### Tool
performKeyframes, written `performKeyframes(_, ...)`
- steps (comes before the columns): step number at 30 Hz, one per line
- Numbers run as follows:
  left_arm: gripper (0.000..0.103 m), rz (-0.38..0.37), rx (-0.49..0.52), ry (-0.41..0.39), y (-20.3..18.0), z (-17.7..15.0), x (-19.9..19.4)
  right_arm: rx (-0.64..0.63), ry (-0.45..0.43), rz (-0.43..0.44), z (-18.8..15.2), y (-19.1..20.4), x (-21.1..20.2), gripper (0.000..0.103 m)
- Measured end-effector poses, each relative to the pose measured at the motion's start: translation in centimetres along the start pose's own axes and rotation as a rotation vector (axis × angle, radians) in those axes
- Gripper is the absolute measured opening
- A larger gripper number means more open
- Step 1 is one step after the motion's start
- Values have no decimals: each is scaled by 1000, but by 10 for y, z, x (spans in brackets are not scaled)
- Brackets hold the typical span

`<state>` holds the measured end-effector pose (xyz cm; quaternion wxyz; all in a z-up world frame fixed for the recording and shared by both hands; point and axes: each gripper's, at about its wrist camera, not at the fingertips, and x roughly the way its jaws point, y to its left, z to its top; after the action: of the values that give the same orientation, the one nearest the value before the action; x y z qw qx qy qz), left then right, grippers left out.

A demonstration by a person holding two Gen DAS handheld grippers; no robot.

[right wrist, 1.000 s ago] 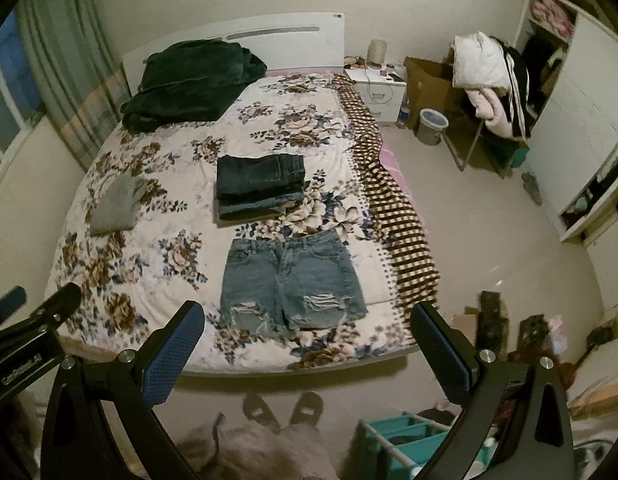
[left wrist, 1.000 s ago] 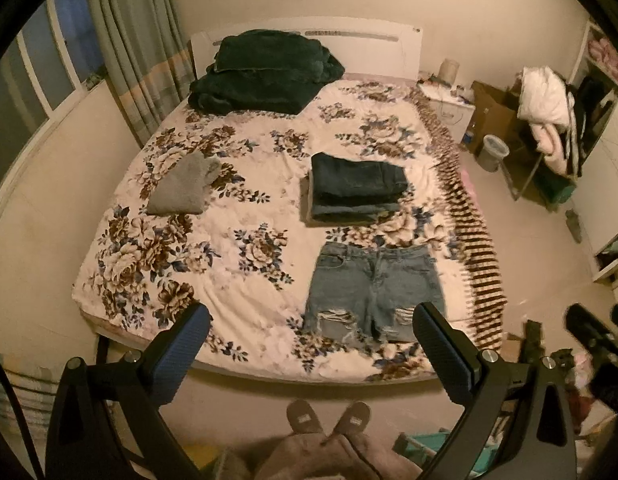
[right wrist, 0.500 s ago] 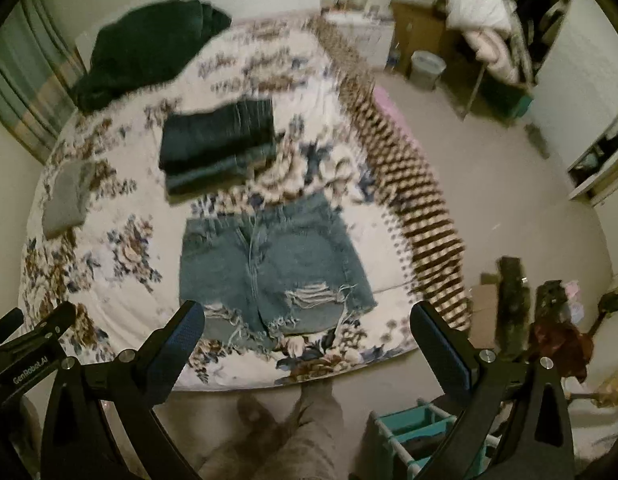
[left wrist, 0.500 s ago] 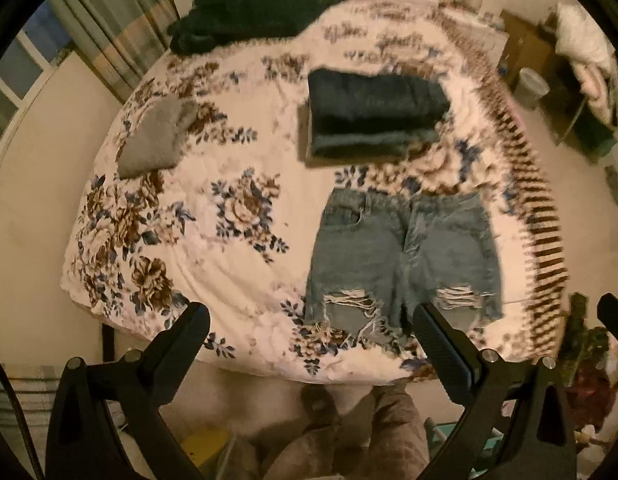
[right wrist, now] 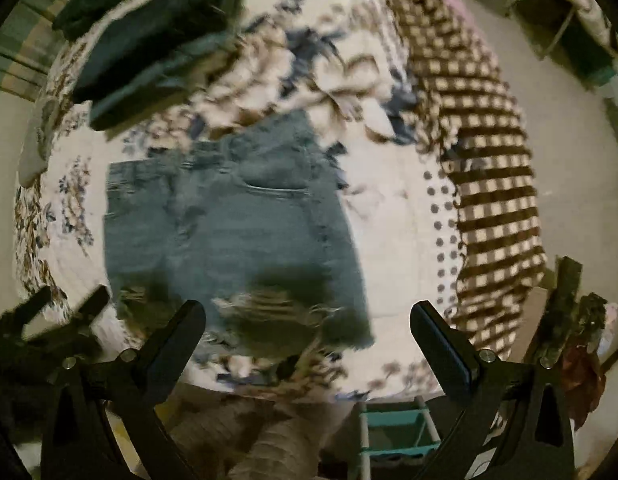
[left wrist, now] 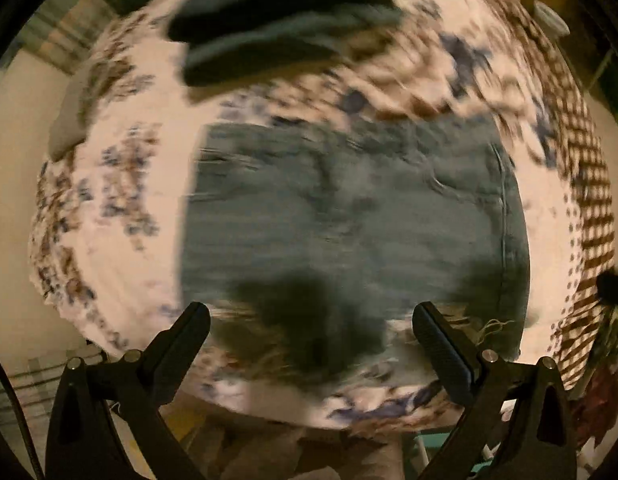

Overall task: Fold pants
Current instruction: 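Lower both grippers onto the hem of the denim shorts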

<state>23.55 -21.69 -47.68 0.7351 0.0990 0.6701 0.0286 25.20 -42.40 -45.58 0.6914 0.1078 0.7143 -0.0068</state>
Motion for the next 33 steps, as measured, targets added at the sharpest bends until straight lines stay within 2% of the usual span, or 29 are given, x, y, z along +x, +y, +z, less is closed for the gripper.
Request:
performKeyframes(2,103,13,32,-3,-30,-8,18,-22,22,11,9,-18,16,94)
performKeyframes(5,100,13,68,42,-75,-20,50,-81,74,39,25,-41,45,77)
performKeyframes(10,99,2,30,99,-116,-40,82,-191,147,68,49,-49,79,77)
performKeyframes(13,99,-36,-16,161,-130,-50,96,-226,167,82,60,-49,94,77)
performKeyframes(17,98,-53,-42,159,-143,-59,99,-252,174,92,71,-42,101,77)
performKeyframes(19,93,-42,-24,145,-148,-60,98,-275,182,90,76,-33,102,77)
performKeyframes(23,90,-16,-12,116,-151,-55,103,-298,196,90,89,-16,105,77)
performKeyframes(24,86,-23,-13,114,-150,-54,103,-296,205,79,92,-11,108,77)
performKeyframes(25,74,-41,-13,107,-150,-53,103,-293,214,68,95,-8,111,77)
performKeyframes(26,57,-76,-9,100,-151,-52,102,-290,220,61,98,-4,114,77)
performKeyframes(27,50,-100,-6,92,-151,-53,101,-295,228,53,100,1,117,77)
performKeyframes(28,35,-116,2,76,-151,-54,95,-304,231,45,102,6,119,77)
performKeyframes(29,25,-123,6,68,-150,-54,93,-317,232,33,104,11,121,77)
performKeyframes(31,18,-141,-10,58,-141,-56,88,-325,240,36,107,19,126,74)
performKeyframes(33,12,-169,-28,56,-127,-55,85,-324,254,53,109,24,131,49)
